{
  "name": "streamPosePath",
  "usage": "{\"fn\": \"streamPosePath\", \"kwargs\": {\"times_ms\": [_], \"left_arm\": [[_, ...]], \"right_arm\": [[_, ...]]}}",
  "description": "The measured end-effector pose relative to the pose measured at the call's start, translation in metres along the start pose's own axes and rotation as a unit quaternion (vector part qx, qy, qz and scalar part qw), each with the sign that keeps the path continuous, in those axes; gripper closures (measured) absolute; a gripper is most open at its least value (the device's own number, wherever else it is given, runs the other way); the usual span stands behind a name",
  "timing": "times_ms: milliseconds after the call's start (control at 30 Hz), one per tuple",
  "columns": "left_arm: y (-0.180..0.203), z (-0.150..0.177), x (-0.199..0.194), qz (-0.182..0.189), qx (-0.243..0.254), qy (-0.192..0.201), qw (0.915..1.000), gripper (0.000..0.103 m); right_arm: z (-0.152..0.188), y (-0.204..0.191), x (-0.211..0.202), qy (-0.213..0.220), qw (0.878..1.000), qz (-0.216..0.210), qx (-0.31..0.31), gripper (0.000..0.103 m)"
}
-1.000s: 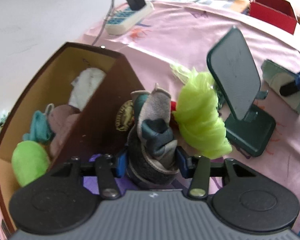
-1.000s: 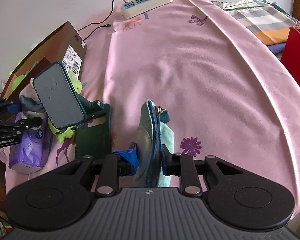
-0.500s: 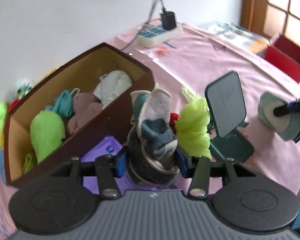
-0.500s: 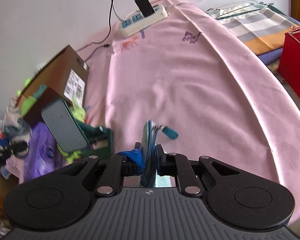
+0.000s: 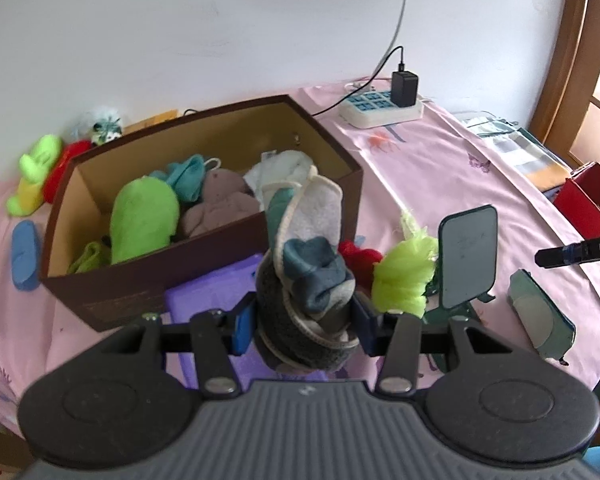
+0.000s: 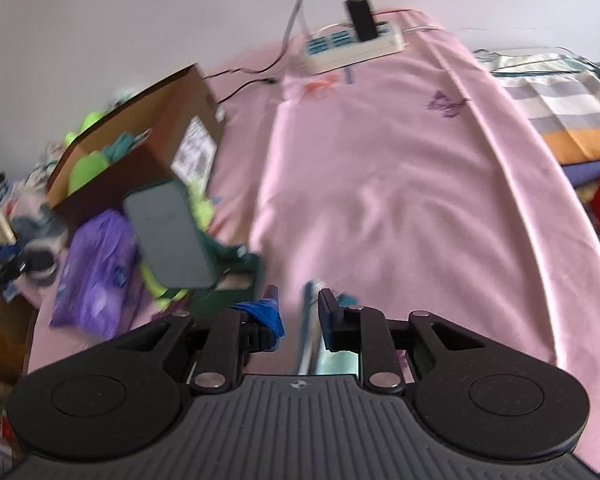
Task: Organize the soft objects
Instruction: 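Lift the sock bundle and teal pouch up off the table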
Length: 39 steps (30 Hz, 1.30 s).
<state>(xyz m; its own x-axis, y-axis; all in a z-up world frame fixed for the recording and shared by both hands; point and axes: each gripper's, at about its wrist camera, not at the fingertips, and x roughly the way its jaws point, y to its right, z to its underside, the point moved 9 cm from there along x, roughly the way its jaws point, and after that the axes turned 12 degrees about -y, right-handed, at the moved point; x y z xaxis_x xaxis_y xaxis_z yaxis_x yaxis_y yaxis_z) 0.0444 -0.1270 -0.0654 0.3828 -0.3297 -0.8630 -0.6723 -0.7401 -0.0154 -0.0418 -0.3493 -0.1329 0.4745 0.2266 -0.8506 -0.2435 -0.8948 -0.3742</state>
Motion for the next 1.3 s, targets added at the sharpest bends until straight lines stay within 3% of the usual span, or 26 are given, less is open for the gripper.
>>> {"fn": "streamPosePath", "kwargs": {"times_ms": [100, 300, 533, 667, 833, 1000, 1300], "left_arm": [[-0.005, 0.004, 0.0, 0.002, -0.008, -0.002, 1.0, 0.053], [-0.01, 0.003, 0.006, 0.015, -0.006, -0.005, 0.9999, 0.053], [-0.002, -0.003, 0.008, 0.035, 0.024, -0.001, 0.9991, 0.053], [-0.002, -0.005, 0.009, 0.043, 0.031, -0.002, 0.9986, 0.053], [-0.007, -0.005, 0.009, 0.047, 0.035, -0.004, 0.9983, 0.053], [-0.011, -0.003, 0.008, 0.05, 0.035, -0.004, 0.9981, 0.052], [-0.021, -0.003, 0.005, 0.062, 0.026, 0.002, 0.9977, 0.053]], "right_arm": [[0.01, 0.002, 0.004, -0.011, 0.999, 0.046, -0.006, 0.098], [0.027, 0.032, 0.017, -0.025, 0.994, 0.076, 0.071, 0.097], [0.04, 0.035, 0.029, -0.029, 0.991, 0.067, 0.109, 0.094], [0.042, 0.021, 0.035, -0.034, 0.993, 0.039, 0.108, 0.09], [0.041, 0.005, 0.041, -0.031, 0.994, 0.071, 0.072, 0.09], [0.042, 0.001, 0.042, -0.032, 0.994, 0.069, 0.074, 0.103], [0.024, 0.007, 0.023, -0.001, 0.99, 0.045, 0.137, 0.103]]}}
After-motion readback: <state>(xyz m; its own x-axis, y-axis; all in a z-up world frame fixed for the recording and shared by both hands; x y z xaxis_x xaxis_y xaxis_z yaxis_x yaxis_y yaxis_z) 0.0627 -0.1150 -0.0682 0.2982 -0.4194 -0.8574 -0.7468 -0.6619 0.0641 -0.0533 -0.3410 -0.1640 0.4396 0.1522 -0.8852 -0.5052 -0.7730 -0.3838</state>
